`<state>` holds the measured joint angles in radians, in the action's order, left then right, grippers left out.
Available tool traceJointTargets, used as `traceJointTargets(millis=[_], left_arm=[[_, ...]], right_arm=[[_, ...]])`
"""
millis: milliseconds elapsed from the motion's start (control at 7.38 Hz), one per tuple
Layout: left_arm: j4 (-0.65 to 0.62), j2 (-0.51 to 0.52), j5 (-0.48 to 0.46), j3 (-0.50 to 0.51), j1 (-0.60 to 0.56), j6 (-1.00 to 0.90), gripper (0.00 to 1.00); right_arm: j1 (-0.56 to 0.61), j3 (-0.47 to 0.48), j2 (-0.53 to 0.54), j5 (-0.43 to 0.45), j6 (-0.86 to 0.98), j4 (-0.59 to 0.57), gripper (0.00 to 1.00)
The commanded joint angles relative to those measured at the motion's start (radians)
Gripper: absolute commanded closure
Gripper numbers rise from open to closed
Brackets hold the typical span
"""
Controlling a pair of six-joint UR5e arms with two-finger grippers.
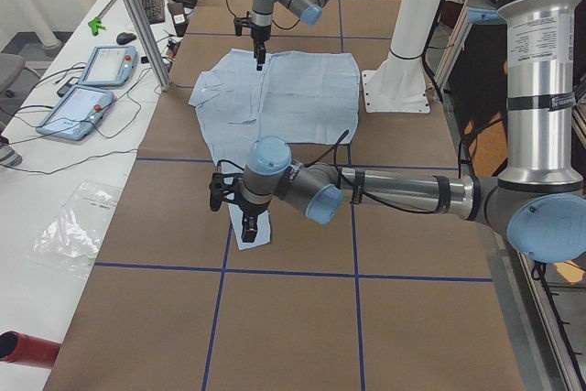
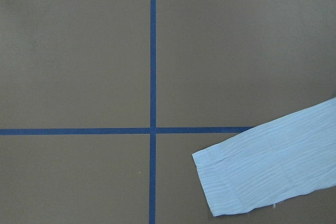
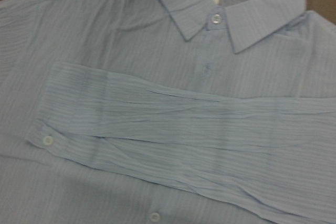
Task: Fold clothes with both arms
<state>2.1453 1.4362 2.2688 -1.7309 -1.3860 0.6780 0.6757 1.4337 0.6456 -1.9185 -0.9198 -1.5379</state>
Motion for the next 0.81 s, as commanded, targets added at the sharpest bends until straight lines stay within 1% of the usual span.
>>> traceJointTargets(millis=[0, 136, 271, 407, 542, 678], left_arm=[[0.172, -0.030, -0.113, 0.007, 0.175, 0.298, 0.00], [0.214, -0.045, -0.171, 0.014, 0.229, 0.354, 0.00], [0.238, -0.048, -0.207, 0.027, 0.267, 0.447, 0.03], [0.281, -0.048, -0.289, 0.063, 0.335, 0.518, 0.04], [0.297, -0.039, -0.329, 0.103, 0.375, 0.535, 0.04], [0.294, -0.027, -0.350, 0.131, 0.393, 0.534, 0.06]], right_arm=[[0.073, 0.244, 0.203, -0.014, 0.069, -0.114, 0.00], [0.105, 0.290, 0.245, -0.042, 0.112, -0.167, 0.00], [0.126, 0.328, 0.270, -0.053, 0.174, -0.201, 0.00], [0.128, 0.350, 0.291, -0.053, 0.177, -0.203, 0.00], [0.128, 0.350, 0.292, -0.053, 0.177, -0.203, 0.00], [0.128, 0.353, 0.292, -0.053, 0.177, -0.203, 0.00]])
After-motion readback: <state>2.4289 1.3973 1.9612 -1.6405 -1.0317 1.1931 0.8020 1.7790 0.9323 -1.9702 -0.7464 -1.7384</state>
